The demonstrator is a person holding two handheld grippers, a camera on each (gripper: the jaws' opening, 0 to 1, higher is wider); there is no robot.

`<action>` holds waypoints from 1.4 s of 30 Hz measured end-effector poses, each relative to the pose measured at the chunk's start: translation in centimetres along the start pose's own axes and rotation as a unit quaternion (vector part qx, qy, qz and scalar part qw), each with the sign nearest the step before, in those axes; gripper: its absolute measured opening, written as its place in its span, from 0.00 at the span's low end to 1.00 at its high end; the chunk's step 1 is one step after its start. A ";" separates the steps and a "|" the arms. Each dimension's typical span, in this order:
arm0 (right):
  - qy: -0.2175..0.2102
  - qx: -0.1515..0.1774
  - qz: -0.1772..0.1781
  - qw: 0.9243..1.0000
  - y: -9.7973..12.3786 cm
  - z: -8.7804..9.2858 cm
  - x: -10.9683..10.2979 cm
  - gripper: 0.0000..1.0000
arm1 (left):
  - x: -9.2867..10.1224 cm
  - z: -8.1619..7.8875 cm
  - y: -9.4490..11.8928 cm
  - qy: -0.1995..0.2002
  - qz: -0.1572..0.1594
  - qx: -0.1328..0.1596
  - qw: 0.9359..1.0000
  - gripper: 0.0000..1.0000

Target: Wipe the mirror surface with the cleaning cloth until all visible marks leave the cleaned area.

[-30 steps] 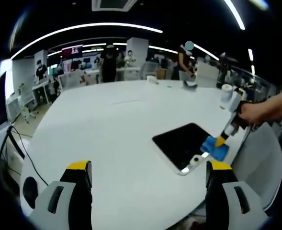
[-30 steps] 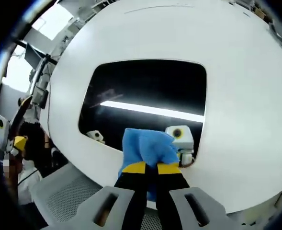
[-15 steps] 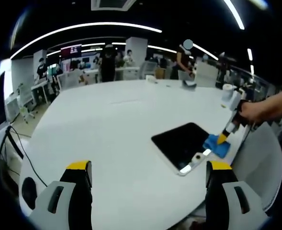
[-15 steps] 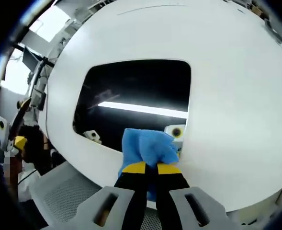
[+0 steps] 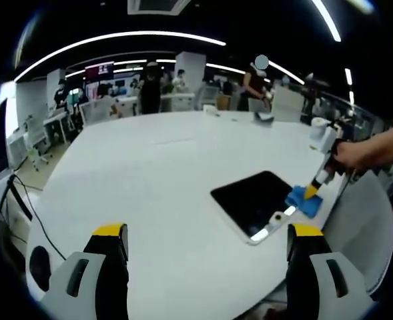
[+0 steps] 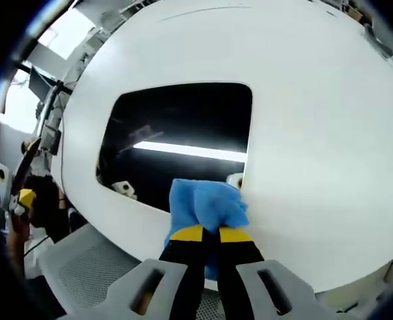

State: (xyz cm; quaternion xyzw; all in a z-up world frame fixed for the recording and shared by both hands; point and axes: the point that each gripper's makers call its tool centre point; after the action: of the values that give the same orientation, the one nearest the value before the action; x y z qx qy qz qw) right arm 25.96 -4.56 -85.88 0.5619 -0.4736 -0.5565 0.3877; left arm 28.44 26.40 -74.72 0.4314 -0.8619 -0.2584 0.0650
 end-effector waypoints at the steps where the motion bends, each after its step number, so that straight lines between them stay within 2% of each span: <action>1: 0.000 0.000 0.000 1.000 0.0 0.0 0.1 0.00 | 0.0 0.0 0.0 0.000 0.000 0.000 1.000 1.00; 10: -0.001 0.001 0.003 1.000 0.0 -0.1 0.1 0.00 | 0.2 -0.1 -0.1 -0.002 0.003 0.000 1.000 1.00; 28: 0.001 -0.018 0.015 1.000 0.1 -0.2 0.0 0.00 | 0.0 0.1 0.0 -0.003 0.004 -0.002 1.000 1.00; 42: 0.001 -0.019 0.018 1.000 -0.2 -1.6 0.2 0.00 | -0.3 -0.1 -0.2 -0.005 0.005 -0.004 1.000 1.00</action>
State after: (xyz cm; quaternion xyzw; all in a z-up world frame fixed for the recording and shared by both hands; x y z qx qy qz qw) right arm 27.57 -4.88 -86.01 0.5466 -0.4722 -0.5577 0.4089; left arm 28.74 26.51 -74.72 0.4258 -0.8633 -0.2632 0.0638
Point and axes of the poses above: the point that each gripper's makers call its tool centre point, and the gripper's own axes: y roughly backward along the fingers, x roughly to its right, z roughly out of its underside, and after that the axes turned 14 degrees about -y, right-handed
